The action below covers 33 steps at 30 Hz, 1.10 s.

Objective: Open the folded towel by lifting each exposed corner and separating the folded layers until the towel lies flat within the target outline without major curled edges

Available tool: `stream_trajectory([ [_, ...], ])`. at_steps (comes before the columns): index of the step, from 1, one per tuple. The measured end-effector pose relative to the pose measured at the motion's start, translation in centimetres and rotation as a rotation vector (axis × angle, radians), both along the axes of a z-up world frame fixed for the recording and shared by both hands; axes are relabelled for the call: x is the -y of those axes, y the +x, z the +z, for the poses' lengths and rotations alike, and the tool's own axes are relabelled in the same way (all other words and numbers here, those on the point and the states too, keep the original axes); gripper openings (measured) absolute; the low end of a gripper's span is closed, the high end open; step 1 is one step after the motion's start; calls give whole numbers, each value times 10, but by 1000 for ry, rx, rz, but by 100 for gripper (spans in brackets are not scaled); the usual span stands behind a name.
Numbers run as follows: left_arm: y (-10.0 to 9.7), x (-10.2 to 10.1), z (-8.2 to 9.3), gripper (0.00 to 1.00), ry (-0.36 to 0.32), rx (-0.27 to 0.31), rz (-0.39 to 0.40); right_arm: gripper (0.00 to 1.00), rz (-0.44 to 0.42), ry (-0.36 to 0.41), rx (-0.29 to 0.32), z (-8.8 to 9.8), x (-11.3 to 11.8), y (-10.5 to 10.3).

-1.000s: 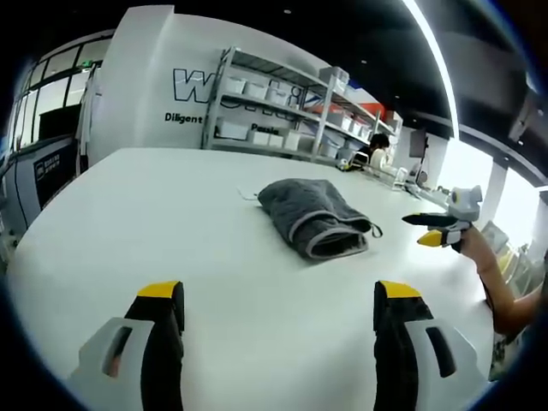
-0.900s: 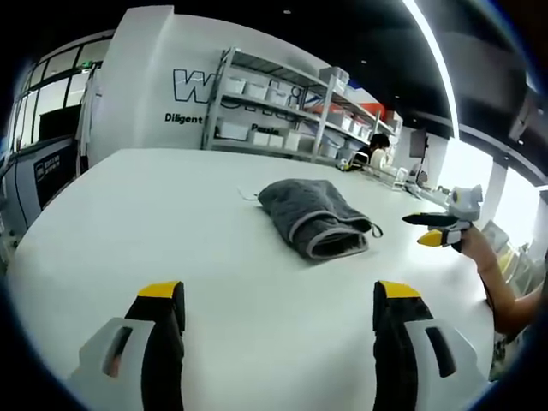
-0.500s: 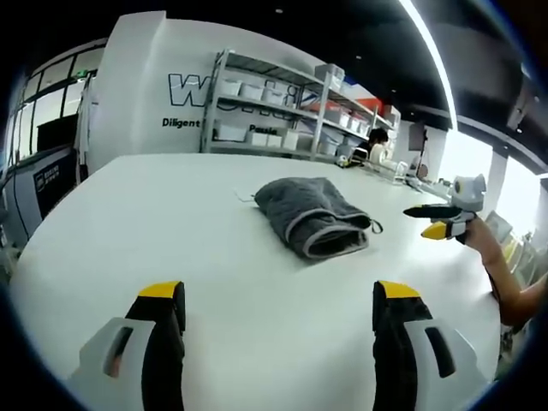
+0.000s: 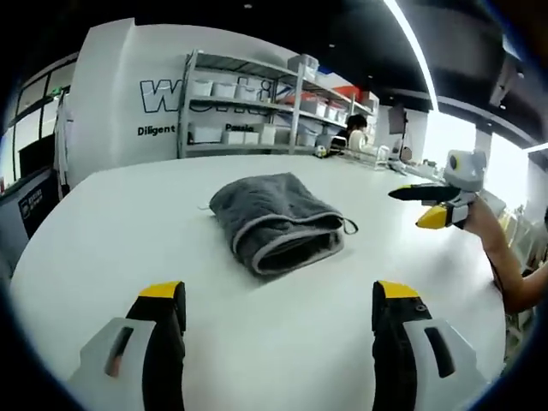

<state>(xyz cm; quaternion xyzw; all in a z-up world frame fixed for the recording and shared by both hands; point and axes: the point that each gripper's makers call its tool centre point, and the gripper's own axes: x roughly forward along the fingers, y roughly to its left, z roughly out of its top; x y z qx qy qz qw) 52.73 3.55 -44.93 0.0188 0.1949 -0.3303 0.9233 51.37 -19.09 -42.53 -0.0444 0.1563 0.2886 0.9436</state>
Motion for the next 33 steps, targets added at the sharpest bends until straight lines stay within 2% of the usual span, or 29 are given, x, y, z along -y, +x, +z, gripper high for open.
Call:
stream_trajectory([
  [9,11,31,8,84,38,34,-31,81,16,-2,2,2,-2,0],
  [18,16,62,1,81,95,39,-103,80,23,-7,-10,1,-2,0],
  [22,23,71,4,77,88,58,-109,79,26,-19,-13,0,-2,0],
  [29,31,86,1,77,148,84,-140,79,24,-14,-21,-1,0,1],
  [33,31,91,2,77,152,86,-150,79,27,-9,-20,-1,-1,1],
])
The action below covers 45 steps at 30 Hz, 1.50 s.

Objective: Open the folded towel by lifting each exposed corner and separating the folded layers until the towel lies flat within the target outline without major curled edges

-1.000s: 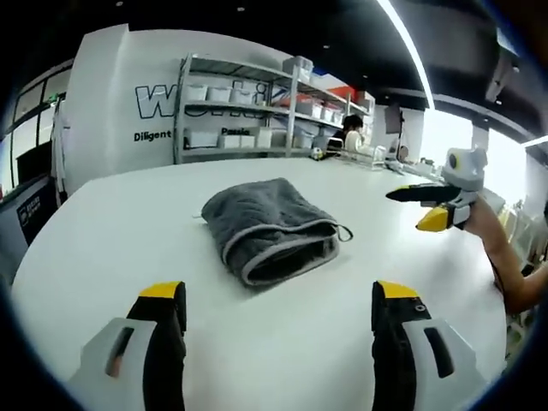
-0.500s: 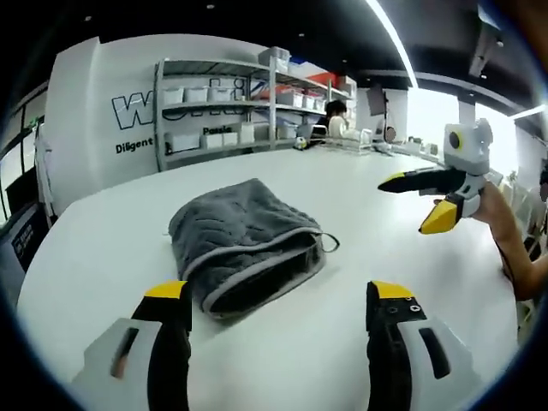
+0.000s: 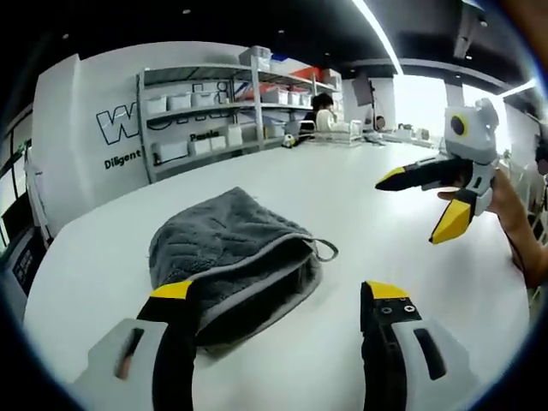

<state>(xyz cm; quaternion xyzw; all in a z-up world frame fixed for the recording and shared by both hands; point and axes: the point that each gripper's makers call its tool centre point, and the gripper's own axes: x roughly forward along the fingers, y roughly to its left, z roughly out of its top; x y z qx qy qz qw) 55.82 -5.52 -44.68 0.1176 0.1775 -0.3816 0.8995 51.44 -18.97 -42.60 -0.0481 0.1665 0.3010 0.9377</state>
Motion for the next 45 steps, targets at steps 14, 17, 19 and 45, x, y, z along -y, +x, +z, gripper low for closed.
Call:
stream_trajectory([
  [14,-8,17,21,77,-6,49,-42,79,-13,11,10,5,4,-2],
  [17,1,18,19,76,-3,54,-30,79,-14,14,12,6,4,-2],
  [19,6,20,15,75,2,53,-24,79,-14,14,14,6,5,-2],
  [45,49,26,-3,28,63,180,58,80,-6,7,11,8,5,-5],
])
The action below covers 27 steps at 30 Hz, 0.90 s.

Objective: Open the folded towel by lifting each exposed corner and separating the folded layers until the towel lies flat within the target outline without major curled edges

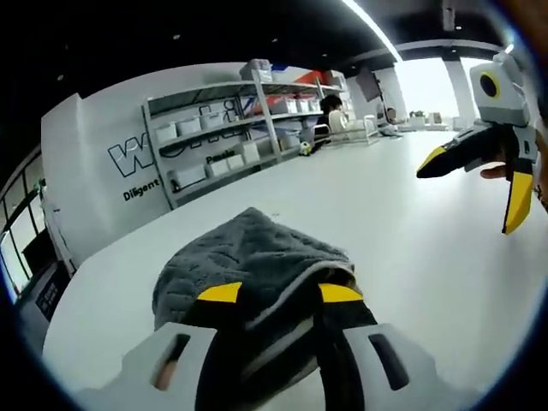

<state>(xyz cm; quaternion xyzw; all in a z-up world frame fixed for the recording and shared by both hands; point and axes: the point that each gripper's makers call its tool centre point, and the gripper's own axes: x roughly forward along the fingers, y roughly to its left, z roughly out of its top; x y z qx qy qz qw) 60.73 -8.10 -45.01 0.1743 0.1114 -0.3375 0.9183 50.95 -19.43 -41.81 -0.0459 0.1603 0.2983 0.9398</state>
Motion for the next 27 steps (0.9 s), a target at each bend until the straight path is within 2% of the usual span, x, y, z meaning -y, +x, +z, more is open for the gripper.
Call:
stream_trajectory([
  [2,-4,4,-2,25,1,-13,-11,80,-2,4,4,1,1,0],
  [5,-5,8,-1,22,24,5,-18,80,-4,12,8,3,2,0],
  [8,-5,8,-4,15,36,-11,-24,80,-2,12,11,4,1,0],
  [10,-6,7,-4,12,27,-19,-24,80,0,11,10,4,0,-1],
  [12,-7,7,-3,5,25,-22,-25,80,1,9,4,2,0,0],
  [14,-7,6,-1,4,18,-23,-26,80,1,3,-4,0,0,0],
  [16,-8,6,-1,3,-19,-49,-28,80,1,0,-7,-2,0,1],
  [18,-11,6,-5,3,-69,-108,-18,80,1,1,-9,-2,0,0],
  [21,-10,4,-4,3,-154,-158,-10,80,1,1,-10,-2,0,1],
  [23,-15,2,0,3,-200,-176,-7,80,0,0,-11,-3,0,1],
  [27,-10,-2,5,2,-293,-201,-1,80,2,-2,-12,-3,-1,1],
])
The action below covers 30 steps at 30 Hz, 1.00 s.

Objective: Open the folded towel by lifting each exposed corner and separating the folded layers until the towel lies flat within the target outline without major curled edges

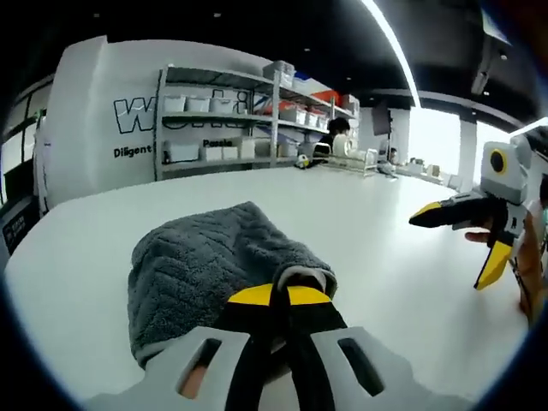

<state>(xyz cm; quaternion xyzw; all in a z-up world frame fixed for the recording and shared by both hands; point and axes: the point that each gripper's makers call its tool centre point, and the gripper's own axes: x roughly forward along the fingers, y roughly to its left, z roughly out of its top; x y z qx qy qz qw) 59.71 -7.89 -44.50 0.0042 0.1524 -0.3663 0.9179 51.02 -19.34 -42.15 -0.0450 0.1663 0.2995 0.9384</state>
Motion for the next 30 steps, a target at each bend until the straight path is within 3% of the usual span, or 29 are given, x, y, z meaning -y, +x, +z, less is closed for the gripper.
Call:
stream_trajectory([
  [3,3,-5,5,2,-18,10,17,80,3,-4,-1,0,-1,0],
  [7,8,-13,18,2,-130,-15,60,80,8,-2,-3,-2,-2,0],
  [17,19,-45,43,2,-251,9,151,80,21,-18,-17,-7,-6,-1],
  [30,29,-88,59,2,-340,31,271,81,29,-15,-3,-3,-7,-3],
])
